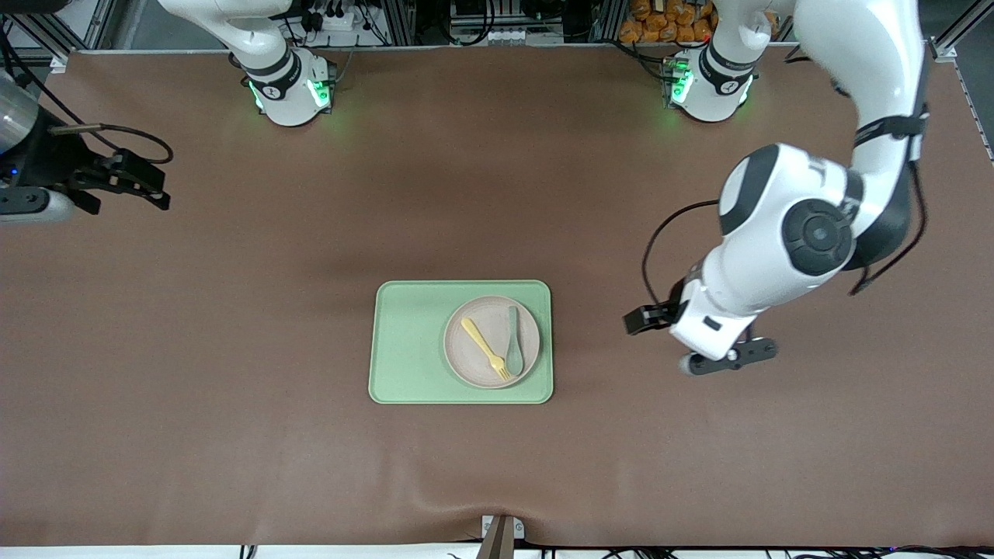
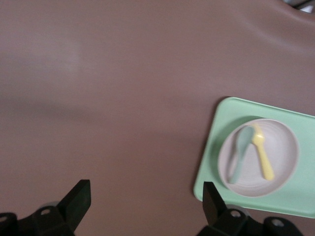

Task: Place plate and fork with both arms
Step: 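Reach the right gripper to the yellow fork while the left gripper withdraws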

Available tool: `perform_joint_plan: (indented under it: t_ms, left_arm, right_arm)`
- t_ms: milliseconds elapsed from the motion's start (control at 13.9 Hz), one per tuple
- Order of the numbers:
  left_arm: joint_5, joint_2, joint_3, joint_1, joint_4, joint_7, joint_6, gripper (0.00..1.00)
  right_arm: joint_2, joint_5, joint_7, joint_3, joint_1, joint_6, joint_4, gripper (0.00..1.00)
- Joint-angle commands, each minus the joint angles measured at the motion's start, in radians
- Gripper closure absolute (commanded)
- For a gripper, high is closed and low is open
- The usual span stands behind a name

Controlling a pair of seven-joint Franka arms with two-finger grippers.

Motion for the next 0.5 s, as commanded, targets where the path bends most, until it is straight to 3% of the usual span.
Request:
perform_joint_plan:
  t_ms: [0,215,431]
  left_arm:
    - [0.044,-0.079,-0.003,0.035,-0.037,0.024,-0.086,0.00]
    - [0.044,-0.131,-0.004,0.082,-0.039,0.128,-0.161,0.00]
    - [0.044,-0.170,-0.004,0.119,-0.042,0.159,-0.221,0.00]
  right_arm:
    - [0.054,0.053,0.004,0.002,0.036,0.017,0.028,0.00]
    - [0.144,0.076,0.059,0.005,0.087,0.061,0.101,0.00]
    - [0.290,0.084,0.151,0.006,0.162,0.063,0.262,0.00]
